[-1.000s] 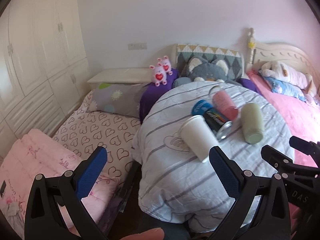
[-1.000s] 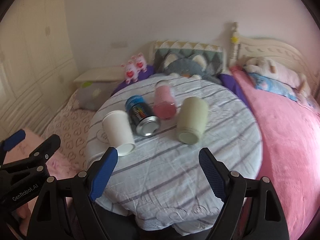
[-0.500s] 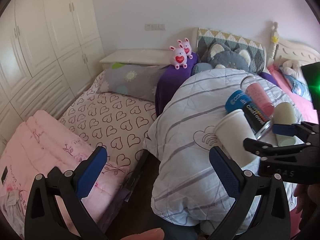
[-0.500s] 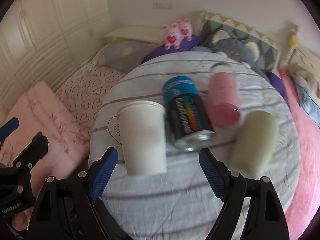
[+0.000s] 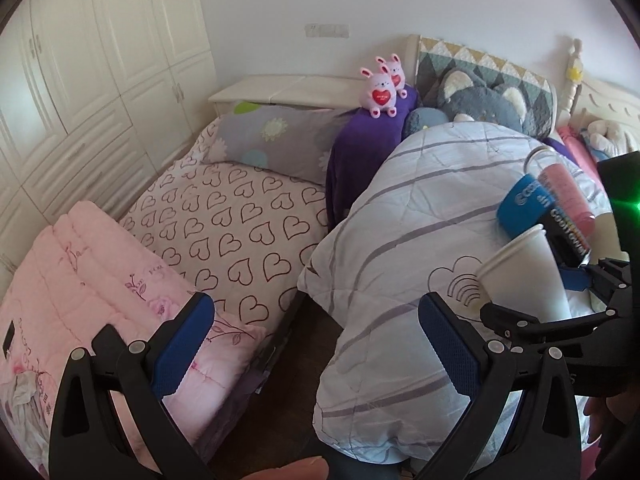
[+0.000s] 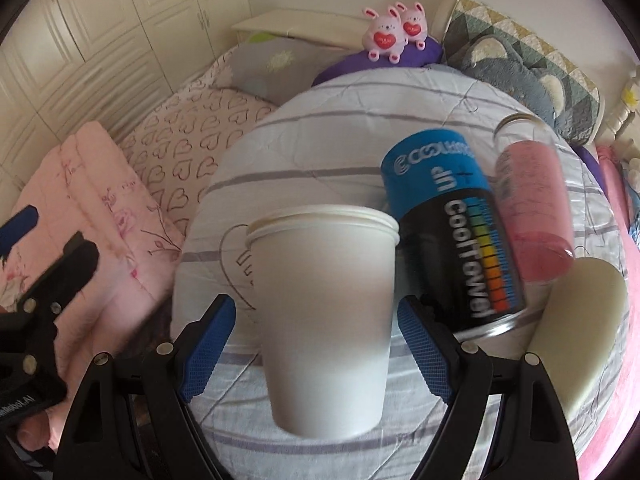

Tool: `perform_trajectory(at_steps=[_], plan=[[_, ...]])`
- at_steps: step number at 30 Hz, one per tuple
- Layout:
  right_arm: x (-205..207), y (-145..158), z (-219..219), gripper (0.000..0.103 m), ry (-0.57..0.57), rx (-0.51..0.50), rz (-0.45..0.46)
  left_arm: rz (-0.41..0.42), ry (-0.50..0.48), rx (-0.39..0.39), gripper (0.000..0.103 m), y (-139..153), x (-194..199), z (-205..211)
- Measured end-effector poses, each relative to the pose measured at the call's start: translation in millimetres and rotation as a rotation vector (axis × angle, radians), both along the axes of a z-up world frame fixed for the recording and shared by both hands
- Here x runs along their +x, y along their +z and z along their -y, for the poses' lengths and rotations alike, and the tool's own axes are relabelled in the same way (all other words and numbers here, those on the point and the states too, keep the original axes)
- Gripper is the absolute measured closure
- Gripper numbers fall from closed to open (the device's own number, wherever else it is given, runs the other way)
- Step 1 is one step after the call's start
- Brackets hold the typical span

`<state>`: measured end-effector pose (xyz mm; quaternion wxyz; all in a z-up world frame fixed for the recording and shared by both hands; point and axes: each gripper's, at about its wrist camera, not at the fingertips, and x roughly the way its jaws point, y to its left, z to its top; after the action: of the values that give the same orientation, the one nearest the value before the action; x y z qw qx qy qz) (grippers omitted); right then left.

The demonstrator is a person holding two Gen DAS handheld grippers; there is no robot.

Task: Flip cup upright
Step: 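Close the right gripper around the white paper cup, then lift the cup with the right gripper, stand it on the cover, open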

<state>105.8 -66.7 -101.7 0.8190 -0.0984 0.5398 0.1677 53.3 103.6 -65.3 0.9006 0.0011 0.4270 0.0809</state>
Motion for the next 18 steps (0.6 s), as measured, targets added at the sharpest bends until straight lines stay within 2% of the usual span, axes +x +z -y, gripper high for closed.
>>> perform_trajectory(at_steps=[3,6,18], plan=[[7,-10,-1,0.032,-0.006,-0.029,-0.029,-0.01,-0.002,0.003,0.0,-3,3,0],[9,-16,2,0.04,-0.005,-0.016,-0.055,-0.017,-0.007,0.004,0.0,-5,4,2],[-2,10,23,0.04,-0.02,0.179,-0.034,-0.001,-0.028,0.016,0.0,3,4,16]])
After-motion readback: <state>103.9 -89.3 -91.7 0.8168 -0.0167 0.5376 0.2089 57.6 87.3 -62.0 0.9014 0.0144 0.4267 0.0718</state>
